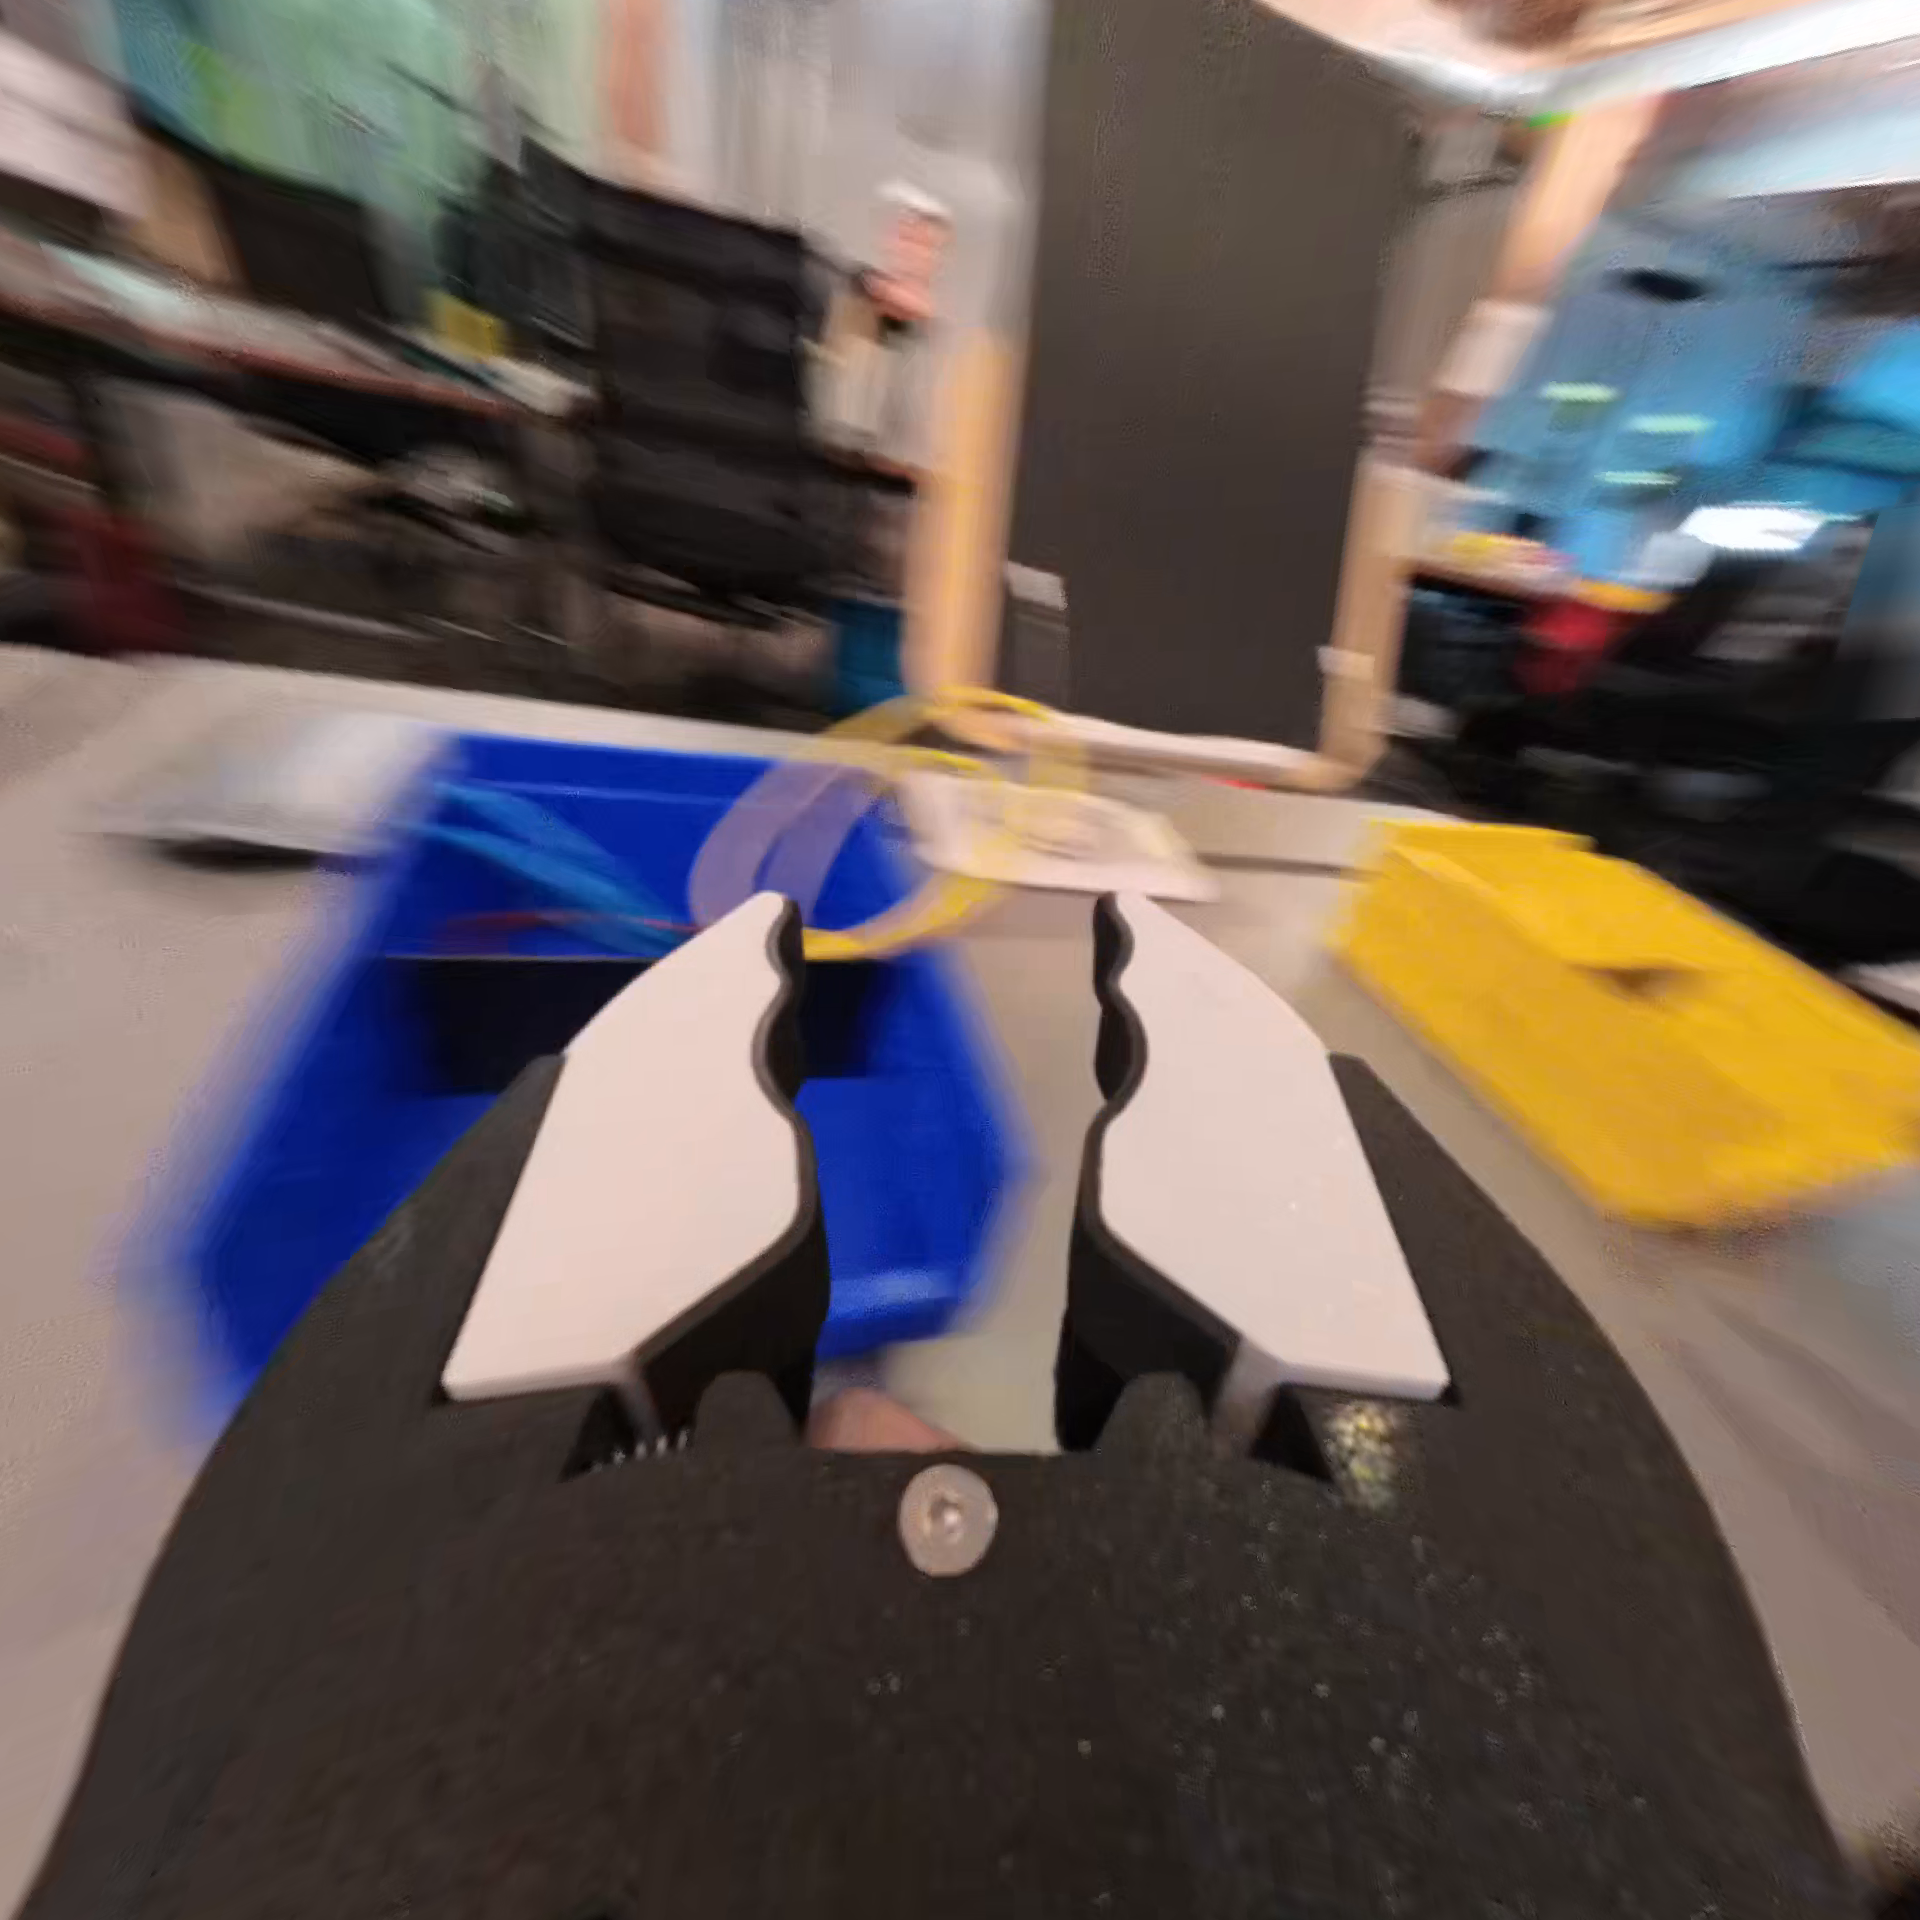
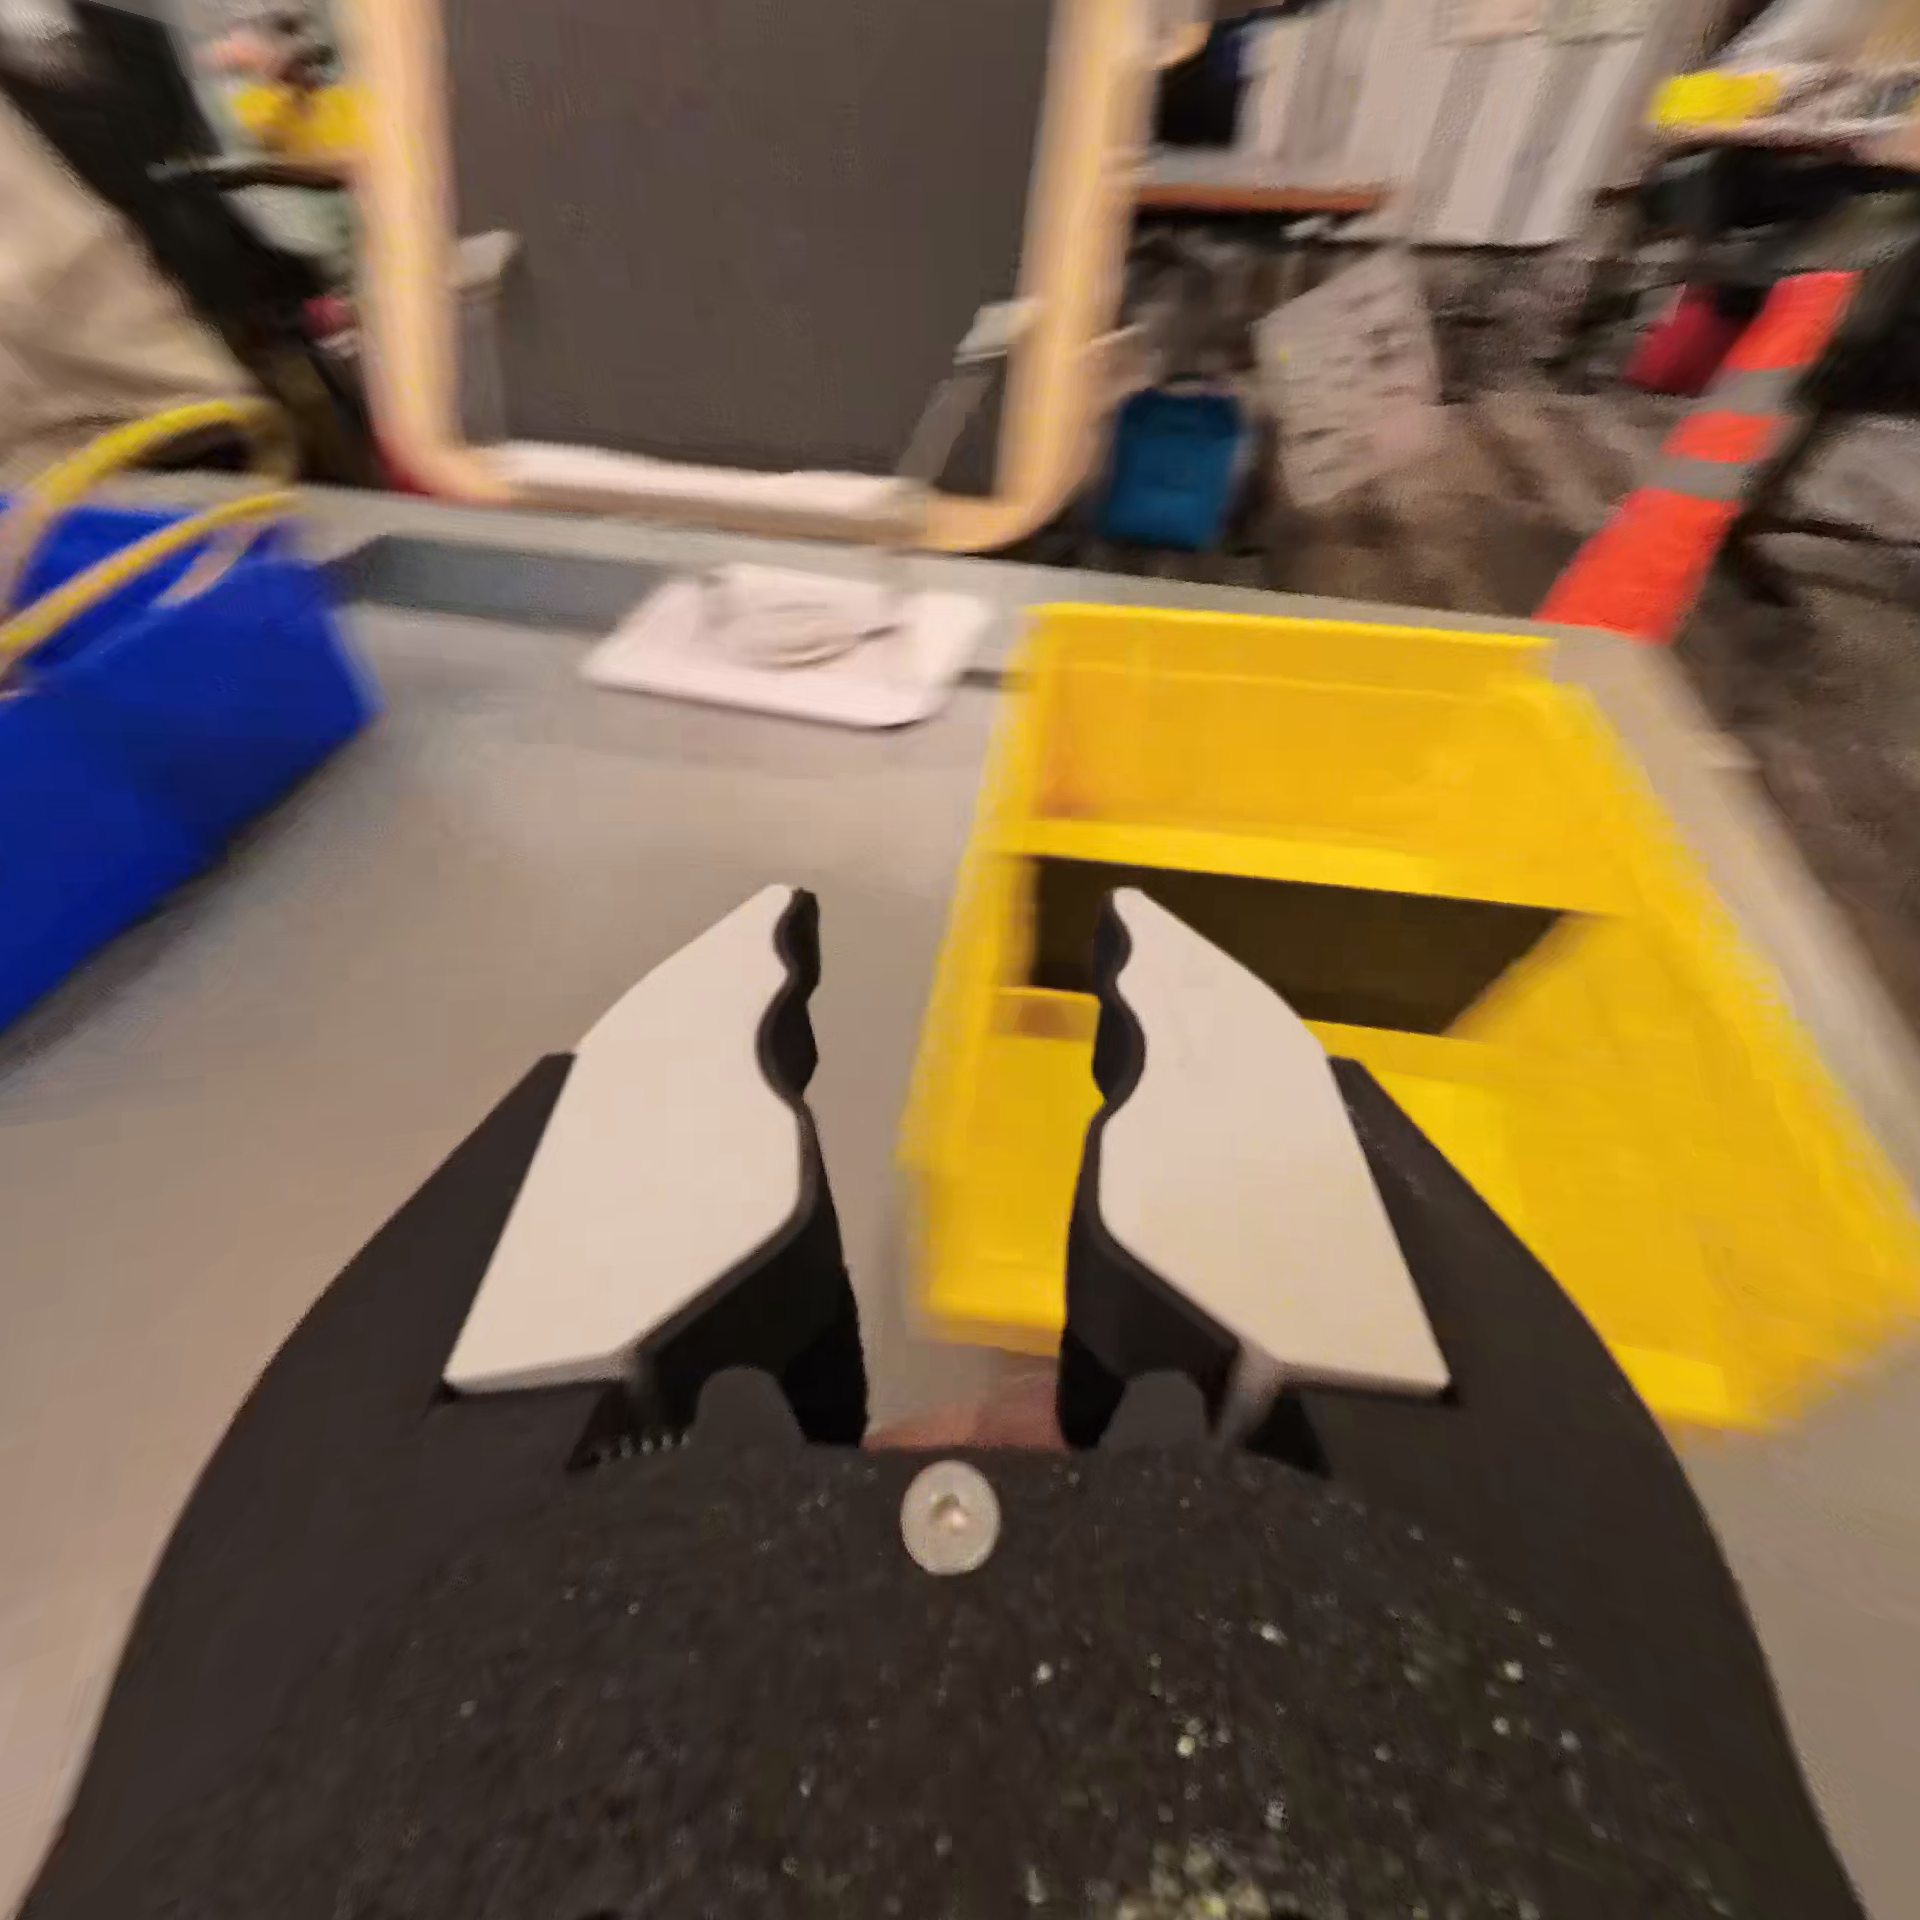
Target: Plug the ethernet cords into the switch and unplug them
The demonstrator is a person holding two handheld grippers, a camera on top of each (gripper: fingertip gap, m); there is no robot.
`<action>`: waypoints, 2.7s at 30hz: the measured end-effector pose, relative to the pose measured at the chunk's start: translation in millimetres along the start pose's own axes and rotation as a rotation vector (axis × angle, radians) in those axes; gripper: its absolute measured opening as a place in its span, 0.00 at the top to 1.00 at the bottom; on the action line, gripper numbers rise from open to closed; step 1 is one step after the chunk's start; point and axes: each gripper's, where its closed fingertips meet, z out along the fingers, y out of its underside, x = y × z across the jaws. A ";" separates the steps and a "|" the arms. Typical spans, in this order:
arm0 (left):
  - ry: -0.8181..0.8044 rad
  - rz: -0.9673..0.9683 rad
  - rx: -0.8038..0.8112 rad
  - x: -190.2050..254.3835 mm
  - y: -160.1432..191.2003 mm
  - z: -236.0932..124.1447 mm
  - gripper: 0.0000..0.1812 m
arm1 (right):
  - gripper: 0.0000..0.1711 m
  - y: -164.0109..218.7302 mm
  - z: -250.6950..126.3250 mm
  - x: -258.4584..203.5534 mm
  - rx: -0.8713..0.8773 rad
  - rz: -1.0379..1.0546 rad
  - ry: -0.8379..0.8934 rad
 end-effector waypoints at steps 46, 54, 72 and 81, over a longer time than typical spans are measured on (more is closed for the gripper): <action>-0.020 0.064 -0.291 -14.5 68.8 15.6 0.66 | 0.81 42.9 -32.6 71.7 0.051 0.112 0.050; -0.200 0.191 -0.496 -170.4 115.2 -5.6 0.69 | 0.83 72.2 -29.3 -126.7 0.010 0.226 -0.471; 0.091 0.285 -0.456 -101.3 42.9 29.0 0.75 | 0.83 100.7 -20.4 -140.4 -0.104 0.229 -0.542; 0.391 0.850 -1.244 -109.6 76.2 157.6 0.68 | 0.82 109.3 -19.5 -147.9 -0.155 0.229 -0.608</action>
